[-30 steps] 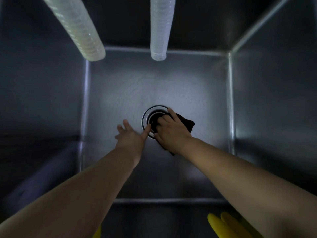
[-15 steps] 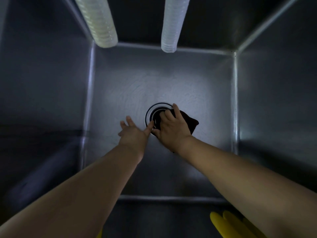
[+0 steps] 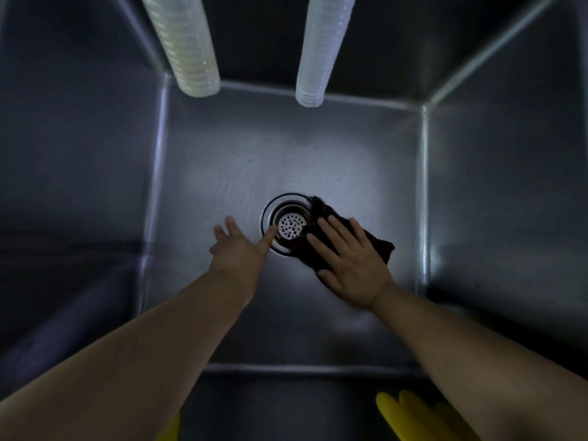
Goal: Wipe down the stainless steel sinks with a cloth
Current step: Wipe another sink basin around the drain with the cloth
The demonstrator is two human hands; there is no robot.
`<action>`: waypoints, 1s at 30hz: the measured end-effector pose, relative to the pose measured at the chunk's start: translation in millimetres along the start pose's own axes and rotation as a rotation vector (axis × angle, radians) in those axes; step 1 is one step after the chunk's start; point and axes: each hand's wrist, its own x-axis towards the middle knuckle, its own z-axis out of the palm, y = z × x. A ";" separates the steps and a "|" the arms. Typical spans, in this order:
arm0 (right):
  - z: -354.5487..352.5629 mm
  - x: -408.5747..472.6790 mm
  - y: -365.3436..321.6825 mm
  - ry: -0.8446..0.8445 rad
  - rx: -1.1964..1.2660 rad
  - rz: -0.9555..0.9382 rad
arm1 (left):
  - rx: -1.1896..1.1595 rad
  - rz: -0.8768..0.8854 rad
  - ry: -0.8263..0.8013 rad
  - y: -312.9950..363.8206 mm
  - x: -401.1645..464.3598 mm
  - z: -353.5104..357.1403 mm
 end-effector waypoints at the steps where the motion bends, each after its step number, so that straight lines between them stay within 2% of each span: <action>1: 0.7 -1.3 6.5 0.000 0.003 0.031 | -0.001 0.005 0.011 -0.4 0.6 1.1; 6: -3.4 20.7 43.1 0.011 0.032 0.300 | -0.044 0.016 0.012 -2.6 8.8 4.1; 12: -12.8 75.9 93.6 0.071 0.028 0.534 | -0.010 0.015 0.062 -4.1 14.5 13.6; 16: -13.8 84.9 97.7 0.084 0.043 0.656 | 0.001 0.008 0.066 -4.1 16.4 14.6; 21: -8.3 50.0 46.6 0.056 0.057 0.775 | -0.031 0.052 0.058 -15.3 4.0 10.4; 26: 0.7 0.2 -35.5 -0.039 0.108 0.804 | 0.152 0.130 0.072 -36.3 -16.0 -7.1; 30: 2.5 1.9 -90.3 -0.101 0.149 0.832 | 0.196 0.218 0.093 -65.4 -42.0 -31.0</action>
